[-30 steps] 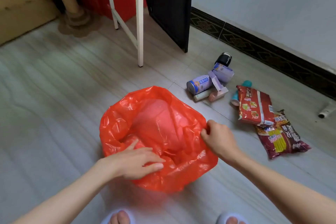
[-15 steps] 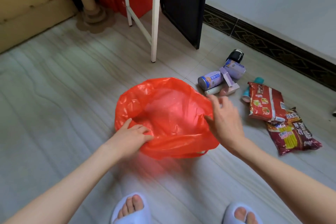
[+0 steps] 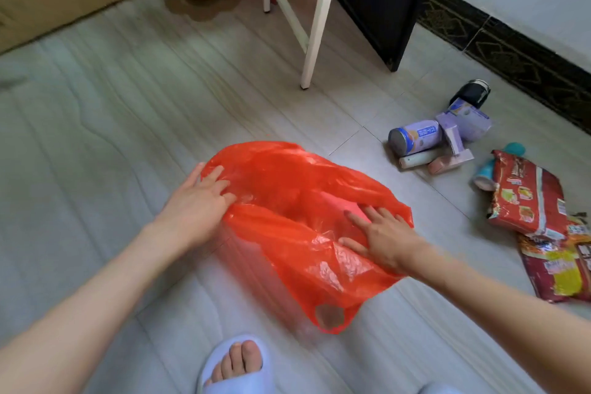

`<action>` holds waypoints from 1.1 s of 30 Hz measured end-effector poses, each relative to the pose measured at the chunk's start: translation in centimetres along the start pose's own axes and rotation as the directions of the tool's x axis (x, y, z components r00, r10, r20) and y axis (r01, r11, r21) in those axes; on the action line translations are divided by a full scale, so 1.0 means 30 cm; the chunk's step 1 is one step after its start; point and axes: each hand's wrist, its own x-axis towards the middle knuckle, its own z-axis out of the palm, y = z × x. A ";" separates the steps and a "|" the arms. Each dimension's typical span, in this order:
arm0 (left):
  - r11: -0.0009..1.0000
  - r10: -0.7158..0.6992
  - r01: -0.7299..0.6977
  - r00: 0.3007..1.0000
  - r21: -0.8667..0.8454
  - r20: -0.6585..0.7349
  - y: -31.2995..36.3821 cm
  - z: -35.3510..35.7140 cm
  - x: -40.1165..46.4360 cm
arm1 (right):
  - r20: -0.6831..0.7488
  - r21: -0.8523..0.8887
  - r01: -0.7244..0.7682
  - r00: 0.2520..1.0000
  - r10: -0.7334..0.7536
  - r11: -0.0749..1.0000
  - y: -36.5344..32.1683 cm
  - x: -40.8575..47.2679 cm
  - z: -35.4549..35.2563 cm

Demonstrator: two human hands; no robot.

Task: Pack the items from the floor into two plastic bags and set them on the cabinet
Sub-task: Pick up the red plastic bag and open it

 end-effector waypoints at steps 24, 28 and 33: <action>0.998 -0.015 0.011 0.997 0.054 0.075 0.039 0.076 -0.035 | -0.164 -0.549 -0.075 0.986 -0.019 0.832 0.034 0.097 -0.021; 0.998 -0.040 0.039 0.999 0.040 0.028 0.031 0.075 -0.035 | -0.168 -0.489 -0.059 0.985 -0.027 0.870 0.062 0.062 -0.023; 0.988 0.026 -0.053 0.982 -0.142 -0.186 0.076 0.078 -0.041 | -0.462 -0.196 0.159 0.855 -0.234 0.968 -0.025 -0.007 -0.030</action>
